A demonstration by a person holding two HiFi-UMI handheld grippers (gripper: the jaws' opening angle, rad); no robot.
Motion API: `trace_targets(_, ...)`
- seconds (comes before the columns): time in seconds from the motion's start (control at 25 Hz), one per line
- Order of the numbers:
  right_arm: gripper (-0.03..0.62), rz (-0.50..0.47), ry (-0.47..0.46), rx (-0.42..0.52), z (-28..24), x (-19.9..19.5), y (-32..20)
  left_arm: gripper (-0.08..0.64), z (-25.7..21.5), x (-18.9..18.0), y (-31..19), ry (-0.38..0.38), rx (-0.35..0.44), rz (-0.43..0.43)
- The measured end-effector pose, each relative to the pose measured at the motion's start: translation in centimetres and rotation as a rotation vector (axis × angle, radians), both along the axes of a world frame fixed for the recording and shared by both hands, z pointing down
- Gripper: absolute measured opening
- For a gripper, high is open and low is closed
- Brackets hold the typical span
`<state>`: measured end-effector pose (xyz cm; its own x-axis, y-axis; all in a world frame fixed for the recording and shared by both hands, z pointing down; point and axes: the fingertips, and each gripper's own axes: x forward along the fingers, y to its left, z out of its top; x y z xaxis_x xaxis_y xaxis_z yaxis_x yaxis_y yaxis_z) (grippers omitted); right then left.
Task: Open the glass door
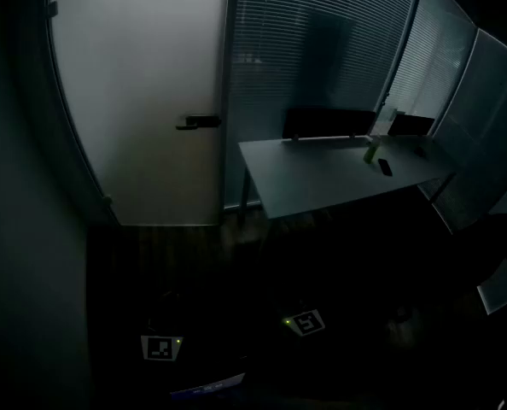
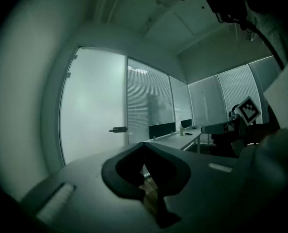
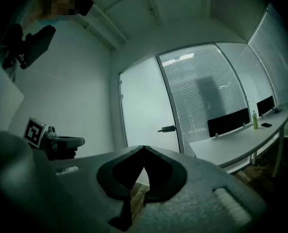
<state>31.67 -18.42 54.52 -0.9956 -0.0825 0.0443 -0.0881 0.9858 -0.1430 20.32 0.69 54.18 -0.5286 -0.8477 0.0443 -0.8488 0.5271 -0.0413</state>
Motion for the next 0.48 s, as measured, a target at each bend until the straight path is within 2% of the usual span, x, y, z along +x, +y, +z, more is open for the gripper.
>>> trace_targets(0.24, -0.002, 0.004, -0.007, -0.014, -0.2, 0.4, 0.8, 0.004, 0.1, 0.5, 0.8, -0.006, -0.024, 0.006)
trace_targets(0.48, -0.002, 0.008, 0.000, -0.012, 0.0, 0.2, 1.7, 0.004, -0.1, 0.2, 1.8, -0.004, -0.015, 0.004)
